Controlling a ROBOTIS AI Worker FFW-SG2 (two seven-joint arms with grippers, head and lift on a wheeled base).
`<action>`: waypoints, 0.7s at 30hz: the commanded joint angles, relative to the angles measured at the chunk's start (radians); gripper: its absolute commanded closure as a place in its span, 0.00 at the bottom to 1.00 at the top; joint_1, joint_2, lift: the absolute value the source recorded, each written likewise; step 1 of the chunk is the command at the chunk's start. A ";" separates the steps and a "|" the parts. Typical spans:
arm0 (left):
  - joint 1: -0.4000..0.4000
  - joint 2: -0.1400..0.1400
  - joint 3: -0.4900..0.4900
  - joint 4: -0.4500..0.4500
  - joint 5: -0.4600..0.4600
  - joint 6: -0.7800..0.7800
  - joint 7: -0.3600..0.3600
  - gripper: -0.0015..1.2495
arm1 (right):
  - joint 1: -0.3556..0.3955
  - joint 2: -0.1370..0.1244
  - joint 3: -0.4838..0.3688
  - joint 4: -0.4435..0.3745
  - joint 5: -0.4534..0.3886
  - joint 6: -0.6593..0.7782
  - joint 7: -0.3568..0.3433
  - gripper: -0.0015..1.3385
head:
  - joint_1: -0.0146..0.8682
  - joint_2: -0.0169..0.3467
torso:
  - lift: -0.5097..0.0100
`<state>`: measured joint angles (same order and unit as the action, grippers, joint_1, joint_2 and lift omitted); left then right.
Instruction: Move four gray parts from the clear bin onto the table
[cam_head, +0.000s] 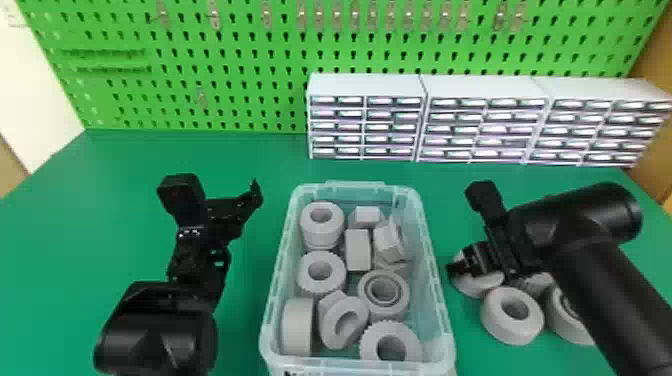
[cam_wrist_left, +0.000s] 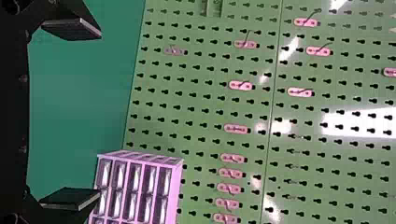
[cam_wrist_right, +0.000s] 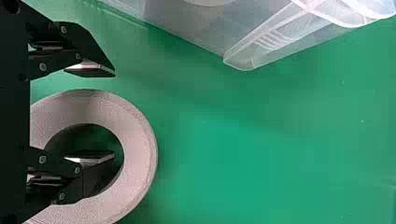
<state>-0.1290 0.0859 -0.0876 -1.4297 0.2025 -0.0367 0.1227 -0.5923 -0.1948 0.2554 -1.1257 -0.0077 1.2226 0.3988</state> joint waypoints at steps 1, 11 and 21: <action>-0.001 0.000 0.000 0.000 0.000 0.000 0.000 0.08 | 0.000 0.000 0.001 0.001 0.000 0.000 0.000 0.46 | 0.80 0.24 | 0.88; 0.003 0.000 0.005 0.000 -0.002 0.000 0.000 0.08 | -0.017 -0.002 0.022 -0.006 -0.011 0.034 0.002 0.46 | 0.80 0.24 | 0.88; 0.006 0.000 0.008 0.000 -0.002 0.000 0.000 0.08 | -0.023 -0.002 0.022 -0.086 -0.011 0.087 0.000 0.46 | 0.80 0.24 | 0.88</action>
<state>-0.1228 0.0859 -0.0811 -1.4298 0.2009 -0.0368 0.1227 -0.6128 -0.1963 0.2811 -1.1777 -0.0195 1.2875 0.3997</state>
